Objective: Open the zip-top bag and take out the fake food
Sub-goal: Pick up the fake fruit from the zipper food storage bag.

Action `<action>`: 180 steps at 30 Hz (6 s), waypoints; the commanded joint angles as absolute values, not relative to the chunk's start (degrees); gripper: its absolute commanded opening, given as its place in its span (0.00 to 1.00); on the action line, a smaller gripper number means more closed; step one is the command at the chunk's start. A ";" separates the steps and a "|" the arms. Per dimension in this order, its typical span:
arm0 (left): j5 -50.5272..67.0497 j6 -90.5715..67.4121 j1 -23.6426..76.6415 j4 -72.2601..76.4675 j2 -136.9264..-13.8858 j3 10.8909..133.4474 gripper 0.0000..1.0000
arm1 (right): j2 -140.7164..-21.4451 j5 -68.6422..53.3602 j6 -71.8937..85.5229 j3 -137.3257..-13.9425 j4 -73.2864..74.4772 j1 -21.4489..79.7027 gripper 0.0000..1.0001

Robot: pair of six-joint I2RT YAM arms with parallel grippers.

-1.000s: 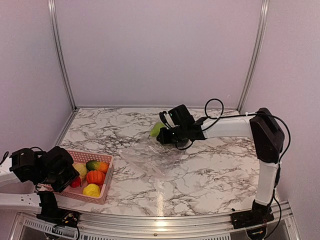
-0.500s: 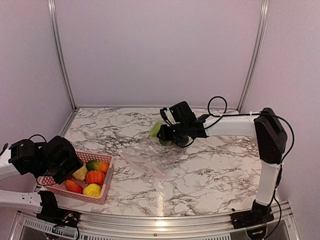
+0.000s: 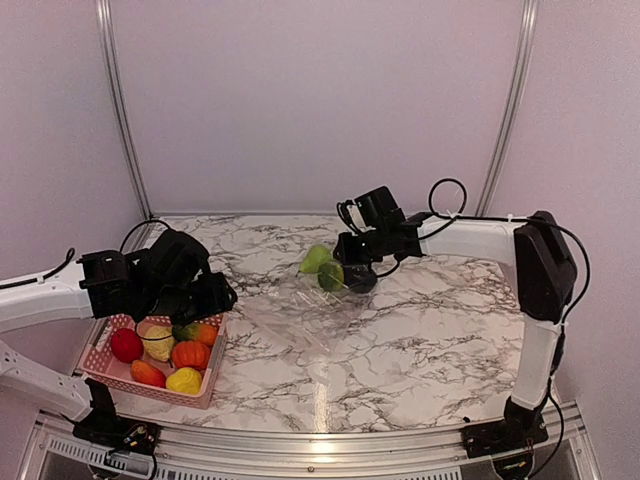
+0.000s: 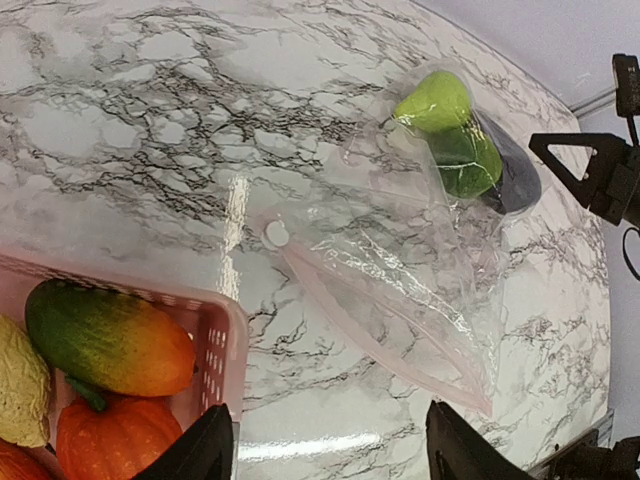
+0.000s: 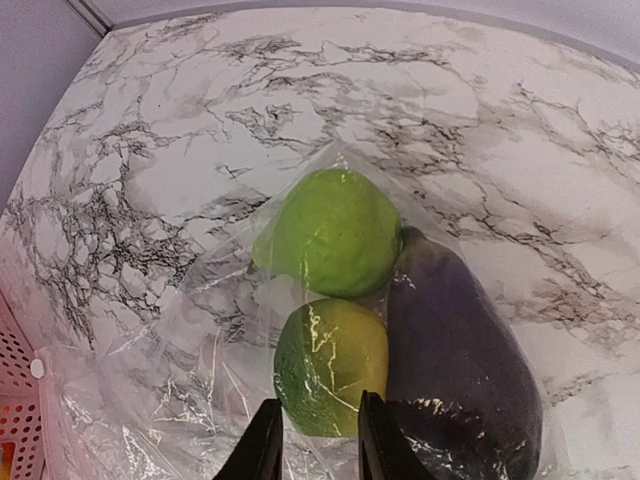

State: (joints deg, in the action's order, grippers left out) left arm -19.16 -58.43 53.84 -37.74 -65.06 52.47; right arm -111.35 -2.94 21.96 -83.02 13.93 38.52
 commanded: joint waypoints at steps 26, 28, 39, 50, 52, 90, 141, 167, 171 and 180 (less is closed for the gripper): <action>-1.75 -54.76 52.29 -3.56 -87.21 45.59 0.19 | -121.44 2.32 19.78 -93.29 20.13 37.54 0.20; -1.50 -54.98 52.27 -1.98 -88.03 45.44 0.19 | -121.64 2.42 19.81 -92.96 20.01 37.46 0.20; -1.46 -56.84 52.29 3.99 -93.49 46.50 0.17 | -123.38 1.89 20.91 -91.48 19.61 37.35 0.18; -3.23 -56.95 51.26 5.08 -96.07 46.86 0.18 | -123.13 2.21 22.06 -87.27 18.76 37.74 0.17; -3.37 -56.90 51.15 5.16 -96.70 47.21 0.17 | -123.09 2.49 22.65 -87.00 18.85 37.28 0.17; -4.39 -55.28 50.91 4.84 -98.70 49.91 0.25 | -124.20 5.18 19.85 -87.77 21.31 42.00 0.34; -3.00 -53.67 50.68 8.36 -100.02 47.71 0.34 | -124.78 1.74 18.28 -92.31 21.58 43.91 0.33; -1.50 -51.88 50.69 10.09 -100.88 49.59 0.38 | -128.60 -2.16 20.54 -96.02 23.32 43.61 0.14; -1.49 -51.77 50.67 10.11 -100.94 49.70 0.39 | -129.34 -2.65 21.61 -97.02 23.46 43.08 0.12; -1.41 -51.37 50.68 10.20 -101.41 50.17 0.41 | -129.03 -2.37 20.90 -96.94 24.72 43.66 0.01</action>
State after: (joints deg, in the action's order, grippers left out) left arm -1.91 -52.38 50.94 9.02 -100.29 48.51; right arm -126.80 -1.45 21.12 -96.62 20.03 42.89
